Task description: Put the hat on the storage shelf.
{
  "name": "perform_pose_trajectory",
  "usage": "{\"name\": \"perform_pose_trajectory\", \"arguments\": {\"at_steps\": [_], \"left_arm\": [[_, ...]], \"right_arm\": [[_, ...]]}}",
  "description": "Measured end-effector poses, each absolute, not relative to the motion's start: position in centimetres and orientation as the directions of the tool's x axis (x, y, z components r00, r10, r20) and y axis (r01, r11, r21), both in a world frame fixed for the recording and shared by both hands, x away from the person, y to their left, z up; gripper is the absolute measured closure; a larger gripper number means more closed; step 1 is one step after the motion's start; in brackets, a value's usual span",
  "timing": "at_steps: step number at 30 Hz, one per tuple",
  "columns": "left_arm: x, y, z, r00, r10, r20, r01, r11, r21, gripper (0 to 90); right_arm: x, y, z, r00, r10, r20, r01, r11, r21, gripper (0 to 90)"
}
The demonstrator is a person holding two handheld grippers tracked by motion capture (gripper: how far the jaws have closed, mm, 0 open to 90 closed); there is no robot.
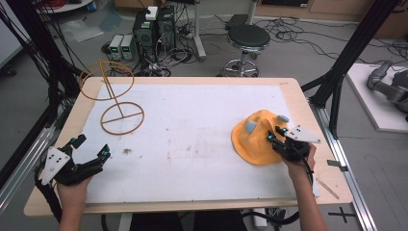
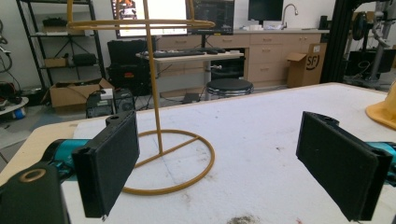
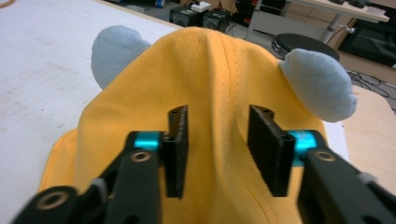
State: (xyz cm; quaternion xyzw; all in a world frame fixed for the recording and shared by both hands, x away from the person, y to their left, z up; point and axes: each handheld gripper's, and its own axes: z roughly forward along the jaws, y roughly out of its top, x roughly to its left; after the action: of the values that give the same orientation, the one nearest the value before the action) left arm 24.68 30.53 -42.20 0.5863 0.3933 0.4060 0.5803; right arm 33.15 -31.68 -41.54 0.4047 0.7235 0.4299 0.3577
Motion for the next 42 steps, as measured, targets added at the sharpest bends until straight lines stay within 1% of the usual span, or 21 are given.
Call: {"name": "perform_pose_trajectory", "arguments": {"at_steps": [2,3,4,7,18,19,22,23,25,26,27,28,42], "left_arm": [[24.7,30.6,-42.2,0.361,0.932,0.021,-0.009,-0.019,1.000,13.7],[24.7,30.6,-42.2,0.360,0.933,0.019,-0.009,-0.017,1.000,13.7],[24.7,30.6,-42.2,0.359,0.933,0.019,-0.008,-0.017,1.000,13.7],[24.7,30.6,-42.3,0.359,0.933,0.019,-0.007,-0.017,1.000,13.7],[24.7,30.5,-42.3,0.361,0.932,0.020,-0.006,-0.019,1.000,13.7],[24.7,30.5,-42.3,0.360,0.933,0.020,-0.006,-0.019,1.000,13.7],[24.7,30.5,-42.3,0.360,0.933,0.017,-0.006,-0.016,1.000,13.7],[24.7,30.6,-42.3,0.360,0.933,0.020,-0.007,-0.019,1.000,13.7],[24.7,30.5,-42.3,0.360,0.933,0.019,-0.006,-0.018,1.000,13.7],[24.7,30.6,-42.3,0.360,0.933,0.019,-0.006,-0.018,1.000,13.7],[24.7,30.5,-42.3,0.361,0.932,0.018,-0.006,-0.017,1.000,13.7],[24.7,30.5,-42.2,0.363,0.932,0.018,-0.006,-0.017,1.000,13.7],[24.6,30.4,-42.1,0.365,0.931,0.016,-0.011,-0.013,1.000,13.7]], "right_arm": [[33.2,-31.6,-41.5,-0.409,0.898,-0.162,0.293,0.297,0.909,79.0],[33.2,-31.6,-41.5,-0.409,0.898,-0.162,0.293,0.297,0.909,79.0],[33.3,-31.6,-41.5,-0.406,0.900,-0.159,0.299,0.296,0.907,84.4],[33.4,-31.4,-41.4,-0.389,0.905,-0.174,0.301,0.303,0.904,88.4],[32.9,-31.7,-40.9,-0.371,0.919,-0.133,0.273,0.245,0.930,88.8],[32.8,-31.8,-40.8,-0.369,0.923,-0.109,0.266,0.218,0.939,88.8],[32.7,-31.9,-40.5,-0.368,0.925,-0.098,0.253,0.201,0.946,88.8],[32.6,-31.9,-40.2,-0.369,0.927,-0.074,0.243,0.173,0.955,88.8],[32.5,-31.9,-40.1,-0.369,0.927,-0.062,0.241,0.160,0.957,88.8],[32.4,-31.9,-39.8,-0.373,0.927,-0.032,0.225,0.124,0.966,88.8],[32.4,-31.9,-39.8,-0.373,0.927,-0.032,0.225,0.124,0.966,88.8],[32.3,-31.8,-39.4,-0.376,0.927,-0.001,0.207,0.085,0.975,88.8],[32.2,-30.2,-35.9,-0.418,0.907,0.039,0.119,0.012,0.993,88.8]]}}
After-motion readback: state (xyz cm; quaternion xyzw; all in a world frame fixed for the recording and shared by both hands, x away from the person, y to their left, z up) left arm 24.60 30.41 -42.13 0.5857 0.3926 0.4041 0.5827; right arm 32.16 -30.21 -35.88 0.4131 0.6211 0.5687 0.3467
